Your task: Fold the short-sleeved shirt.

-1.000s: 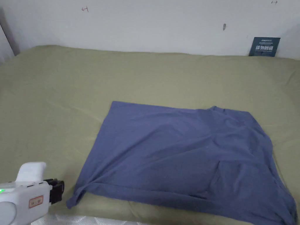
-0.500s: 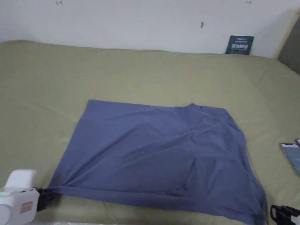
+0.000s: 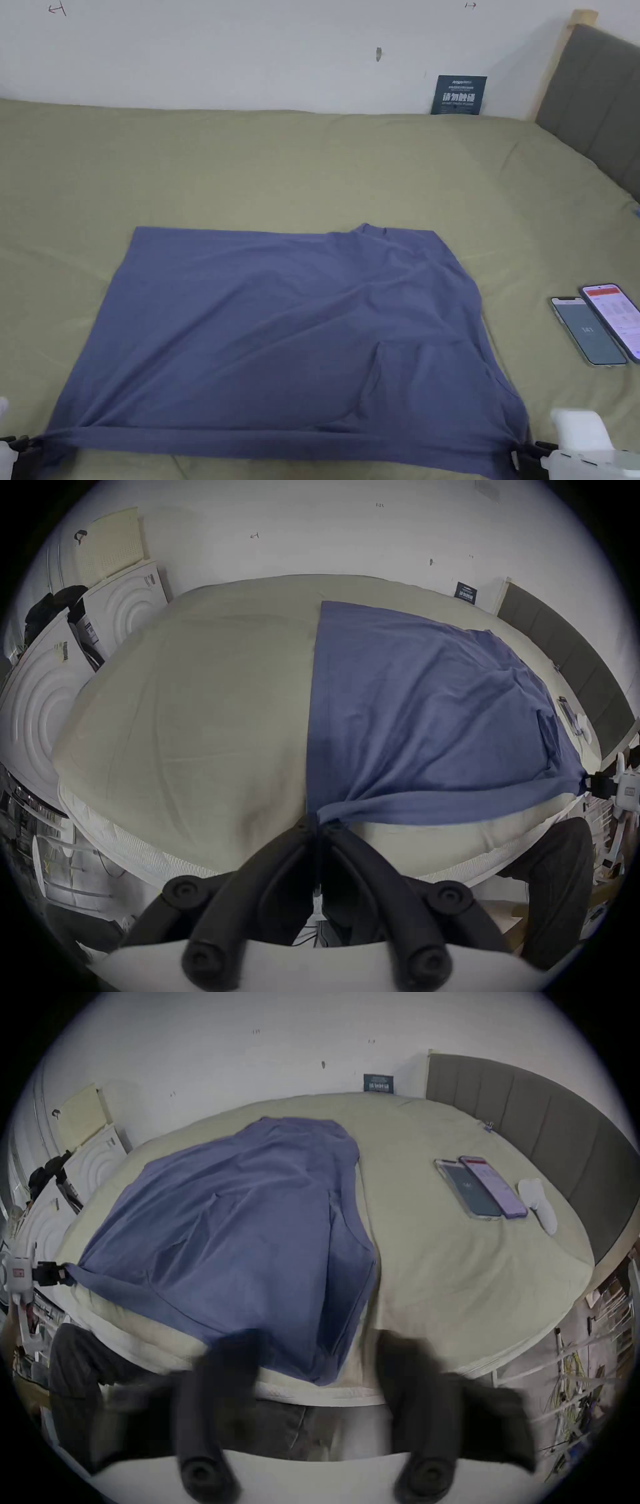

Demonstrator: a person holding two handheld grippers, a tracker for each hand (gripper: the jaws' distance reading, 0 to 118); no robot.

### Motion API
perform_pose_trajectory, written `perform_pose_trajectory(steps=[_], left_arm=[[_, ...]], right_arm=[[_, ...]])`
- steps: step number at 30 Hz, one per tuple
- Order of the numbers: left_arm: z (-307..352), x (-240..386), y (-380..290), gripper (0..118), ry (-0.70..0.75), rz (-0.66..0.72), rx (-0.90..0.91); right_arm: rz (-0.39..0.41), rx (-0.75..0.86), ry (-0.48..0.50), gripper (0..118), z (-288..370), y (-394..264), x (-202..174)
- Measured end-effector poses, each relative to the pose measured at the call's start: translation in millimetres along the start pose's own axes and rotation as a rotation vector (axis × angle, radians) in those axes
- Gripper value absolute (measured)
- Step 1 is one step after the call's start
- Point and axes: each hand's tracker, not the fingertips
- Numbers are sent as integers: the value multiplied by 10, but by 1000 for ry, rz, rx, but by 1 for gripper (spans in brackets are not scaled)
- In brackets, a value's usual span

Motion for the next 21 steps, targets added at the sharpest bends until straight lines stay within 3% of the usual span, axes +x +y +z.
perform_pose_trajectory(steps=[2, 11, 21], left_arm=[[-5, -46, 22, 3, -2, 3, -4], [152, -40, 560, 3, -52, 3, 40], [-426, 24, 1580, 3, -72, -21, 20]], right_arm=[[-26, -1, 22, 2, 34, 71, 50], [10, 133, 27, 2, 414, 644, -13], [53, 135, -13, 2, -233, 1763, -17]])
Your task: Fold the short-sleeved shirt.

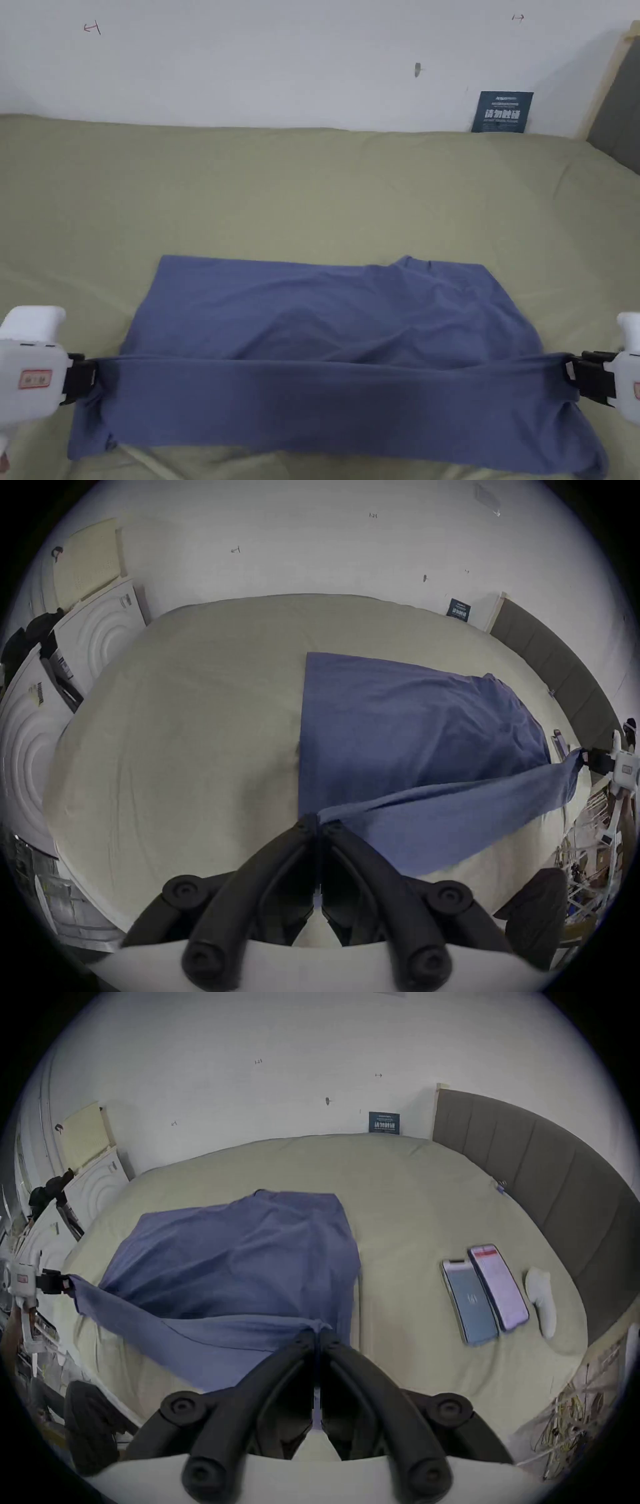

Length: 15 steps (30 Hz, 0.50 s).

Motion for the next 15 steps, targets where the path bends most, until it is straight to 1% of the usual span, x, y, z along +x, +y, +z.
perform_pose_trajectory(steps=[5, 8, 9, 10, 11, 12, 13, 14, 15], left_arm=[[-380, 22, 273, 3, 7, 8, -33], [-595, 38, 326, 3, -7, 8, -59], [-651, 31, 330, 6, -14, 11, -63], [-684, 22, 326, 28, -24, 15, -62], [-709, 12, 318, 61, -30, 17, -54], [-701, 0, 287, 94, -35, 29, -26], [-691, 4, 262, 109, -15, 37, -28], [-639, -5, 218, 109, -1, 54, -16], [-574, -18, 164, 109, -6, 53, -12]], right_arm=[[23, -54, -23, 2, -444, 205, -35], [21, -77, -24, 2, -624, 220, -36], [14, -80, -17, 2, -658, 219, -28], [7, -91, -2, 14, -675, 222, -21], [-4, -97, 4, 45, -656, 213, -17], [-17, -98, 1, 89, -637, 190, -9], [-28, -110, 10, 116, -612, 149, 1], [-50, -118, 47, 110, -551, 55, 14], [-47, -69, 45, 107, -511, -20, 36]])
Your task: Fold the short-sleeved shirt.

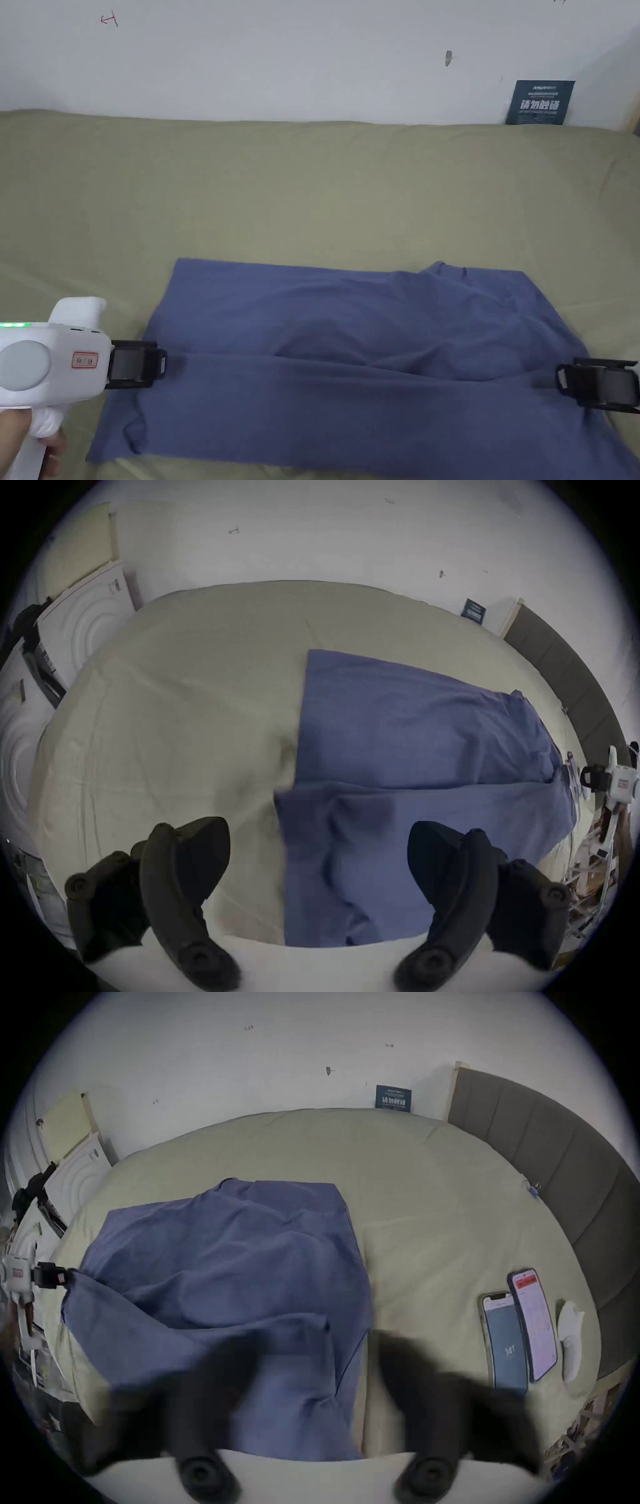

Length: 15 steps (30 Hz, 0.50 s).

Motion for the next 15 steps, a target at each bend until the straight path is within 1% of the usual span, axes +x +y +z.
perform_pose_trajectory(steps=[1, 2, 3, 4, 5, 6, 8, 10, 11, 12, 13, 14, 15], left_arm=[[56, -6, -49, 107, 2, -1, -3], [125, 0, -124, 101, 11, -1, -6], [206, 15, -215, 85, 33, -14, -1], [269, 27, -290, 44, 44, -28, 4], [326, 9, -362, 7, 50, -40, 3], [368, 15, -443, 0, 50, -43, 1], [425, 27, -551, 0, 49, -29, 1], [463, 1, -612, 0, -1, 12, -15], [464, 14, -629, 0, -13, 11, -22], [454, 40, -638, 7, -12, 8, -26], [442, 31, -627, 44, -8, 9, -27], [365, 57, -628, 87, 3, -2, -47], [292, 84, -643, 115, 20, -17, -60]], right_arm=[[-2, -10, -15, 109, 40, -95, 22], [-8, -17, -10, 109, 87, -226, 44], [-12, -14, -8, 105, 229, -157, 38], [-18, -10, -13, 81, 297, -244, 49], [-22, -6, -18, 42, 366, -331, 62], [-26, 15, -37, 0, 431, -434, 78], [-19, 34, -84, 0, 524, -542, 15], [-36, 8, -46, 0, 595, -622, 39], [-43, 10, -47, 0, 615, -672, 57], [-42, 12, -54, 0, 645, -700, 56], [-46, 17, -59, 0, 666, -721, 60], [-55, 18, -56, 0, 682, -736, 75], [-70, 12, -48, 0, 669, -757, 96]])
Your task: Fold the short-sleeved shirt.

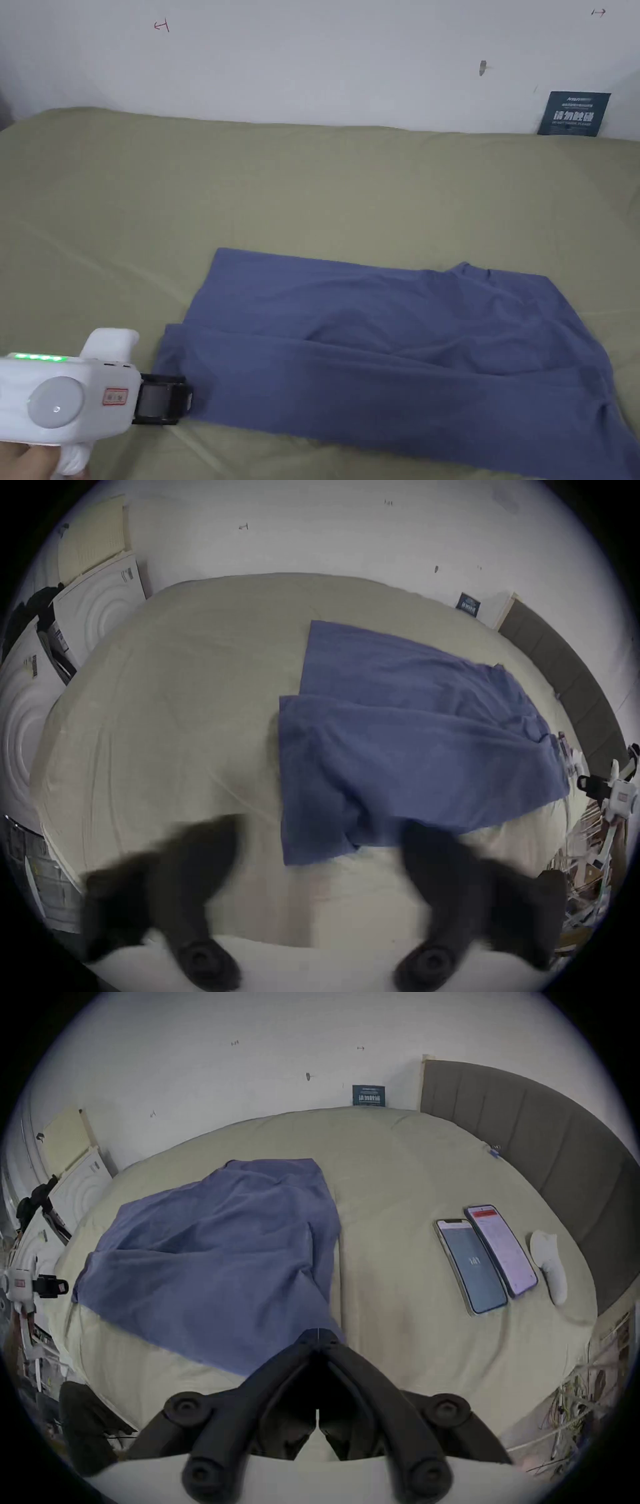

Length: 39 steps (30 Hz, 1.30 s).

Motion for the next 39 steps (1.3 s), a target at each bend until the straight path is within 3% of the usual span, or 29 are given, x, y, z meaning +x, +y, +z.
perform_pose_trajectory(steps=[3, 6, 7, 8, 9, 10, 11, 12, 13, 14, 15, 19, 20, 21, 22, 25, 29, 34, 39], left_arm=[[-176, 7, 9, 117, 72, -16, -19], [-282, 3, 10, 112, 111, -34, -27], [-265, 21, 11, 80, 134, -70, -4], [-243, 41, 14, 40, 140, -98, 26], [-225, 36, 26, 16, 54, -52, 36], [-217, 50, 34, 12, 36, -23, 25], [-228, 86, 46, 11, 64, -39, 15], [-237, 108, 43, 10, 68, -59, 23], [-249, 113, 40, 10, 79, -70, 20], [-255, 79, 53, 10, 76, -68, 17], [-259, 65, 49, 10, 72, -62, 13], [-248, 22, 38, 10, 62, -45, 14], [-255, 16, 35, 10, 60, -44, 13], [-255, 18, 37, 10, 60, -43, 11], [-247, 26, 41, 10, 58, -39, 11], [-237, -4, 35, 10, 53, -25, 16], [-149, -45, 45, 10, 50, -16, 27], [61, -77, 6, 9, 47, -10, 39], [366, -111, -225, 9, 48, -12, 63]], right_arm=[[-7, -3, 2, 0, -4, -29, 4], [-2, -12, -1, 0, -23, -44, 3], [-1, -13, -2, 0, -27, -44, 5], [2, -14, -6, 0, -54, -42, 9], [1, -10, -6, 0, -61, -37, 17], [-6, -7, -3, 3, -67, -31, 26], [-22, -5, 6, 22, -78, -25, 39], [-37, -15, 23, 62, -96, -22, 26], [-46, -42, 42, 113, -135, -16, 26], [-52, -83, 46, 115, -200, -17, 12], [-46, 28, 16, 108, -203, -31, 18], [-12, -88, 19, 105, -469, -18, -64], [-9, -106, 22, 100, -481, -90, 90], [-6, -120, 24, 85, -536, -104, 105], [-4, -129, 29, 46, -577, -119, 118], [-10, -116, 46, 14, -568, -143, 53], [26, -83, 17, 9, -400, -106, -80], [-13, -37, 46, 9, -91, -97, 6], [-1, -30, 58, 9, 182, -260, 14]])
